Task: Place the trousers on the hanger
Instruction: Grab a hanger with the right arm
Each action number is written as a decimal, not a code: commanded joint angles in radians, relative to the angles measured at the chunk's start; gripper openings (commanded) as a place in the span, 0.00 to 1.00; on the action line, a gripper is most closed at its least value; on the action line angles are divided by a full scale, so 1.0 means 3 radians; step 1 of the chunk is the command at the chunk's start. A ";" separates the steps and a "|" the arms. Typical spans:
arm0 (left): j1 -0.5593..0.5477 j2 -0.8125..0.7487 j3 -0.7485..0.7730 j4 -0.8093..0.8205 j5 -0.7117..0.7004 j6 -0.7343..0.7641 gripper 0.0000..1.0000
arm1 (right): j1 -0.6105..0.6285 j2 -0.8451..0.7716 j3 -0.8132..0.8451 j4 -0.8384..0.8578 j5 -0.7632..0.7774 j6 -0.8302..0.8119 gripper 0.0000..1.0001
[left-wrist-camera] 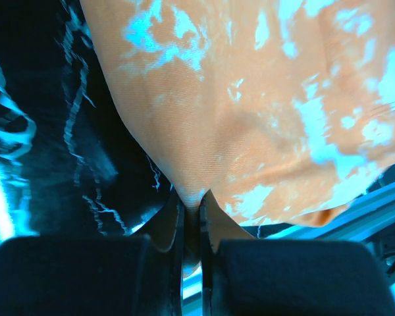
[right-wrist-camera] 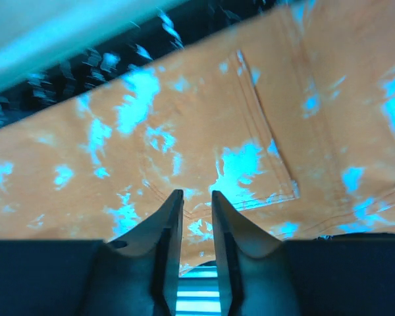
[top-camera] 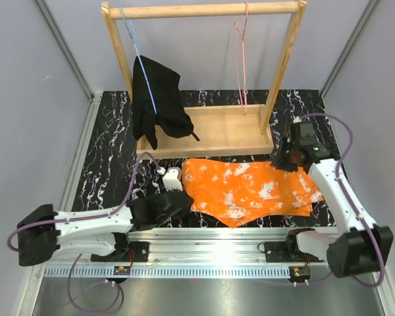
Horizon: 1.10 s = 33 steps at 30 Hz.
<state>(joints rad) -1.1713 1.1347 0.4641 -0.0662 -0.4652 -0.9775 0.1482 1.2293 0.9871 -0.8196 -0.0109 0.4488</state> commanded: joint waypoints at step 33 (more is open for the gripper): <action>0.0029 -0.1348 -0.0176 -0.1149 -0.0474 0.0139 0.00 | 0.0835 0.0877 0.3296 -0.0039 -0.0158 -0.0294 0.57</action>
<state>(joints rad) -1.1656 0.7727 0.4149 -0.4137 -0.5613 -0.9245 0.3862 1.4792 1.9465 -0.8368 -0.1463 0.3866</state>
